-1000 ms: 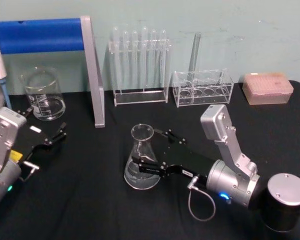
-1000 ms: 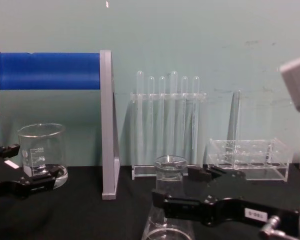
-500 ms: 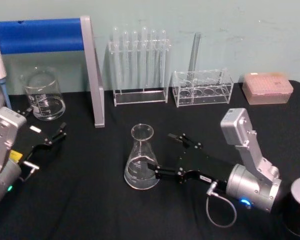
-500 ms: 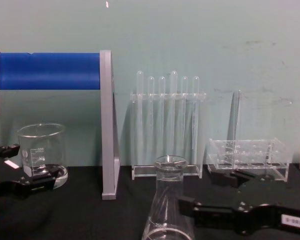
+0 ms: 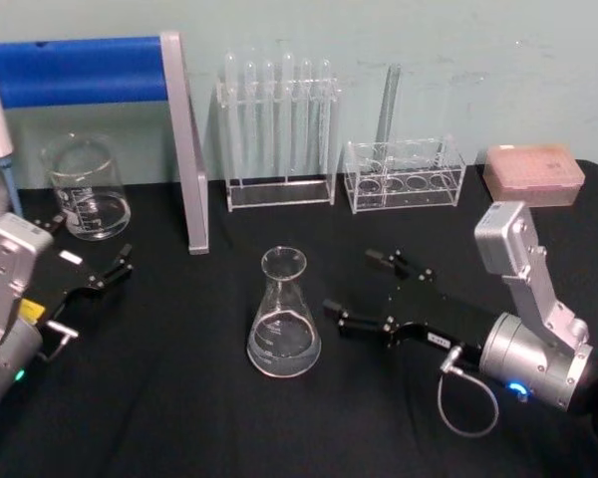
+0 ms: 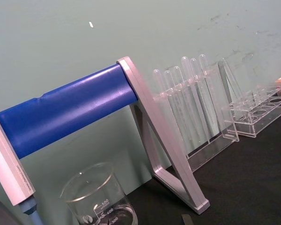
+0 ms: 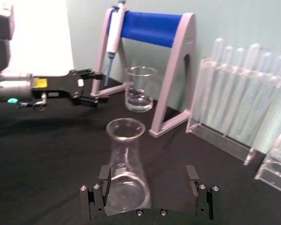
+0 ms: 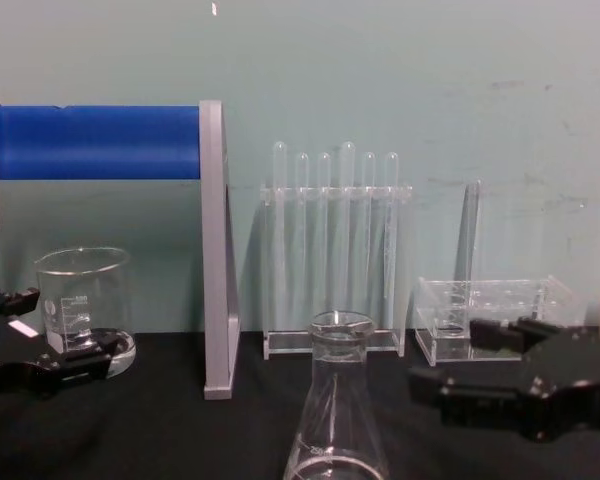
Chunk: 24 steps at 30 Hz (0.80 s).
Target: Grasp the erlenmeyer flask with one hand, shake it three times, then place it back.
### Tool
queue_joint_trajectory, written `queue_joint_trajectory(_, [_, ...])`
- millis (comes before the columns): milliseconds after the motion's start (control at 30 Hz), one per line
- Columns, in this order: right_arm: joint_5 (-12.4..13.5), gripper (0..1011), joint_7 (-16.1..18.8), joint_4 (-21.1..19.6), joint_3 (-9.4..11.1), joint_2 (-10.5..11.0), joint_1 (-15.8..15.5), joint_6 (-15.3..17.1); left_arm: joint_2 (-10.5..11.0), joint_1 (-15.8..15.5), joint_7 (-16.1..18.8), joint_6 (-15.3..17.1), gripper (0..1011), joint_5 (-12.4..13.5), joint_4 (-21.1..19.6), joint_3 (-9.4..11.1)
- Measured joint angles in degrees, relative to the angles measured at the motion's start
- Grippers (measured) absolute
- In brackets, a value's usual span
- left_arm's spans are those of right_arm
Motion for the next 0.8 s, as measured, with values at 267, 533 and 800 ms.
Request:
queue_joint_trajectory(267, [-0.19,1000,-3.63,1.37,1.4,-2.61,1.34,-0.65,0.0,0.0,0.0,0.0,1001,0.0,0.0,0.0])
queue_joint_trajectory(533, [-2.52,1000,-12.68,3.9,3.74,-9.22,2.87,0.11,0.0,0.0,0.0,0.0,1001,0.0,0.0,0.0])
queue_joint_trajectory(800, [-6.73,1000,-21.35,7.65,4.92,-15.51,4.53,-1.05,0.0,0.0,0.0,0.0,1001,0.0,0.0,0.0])
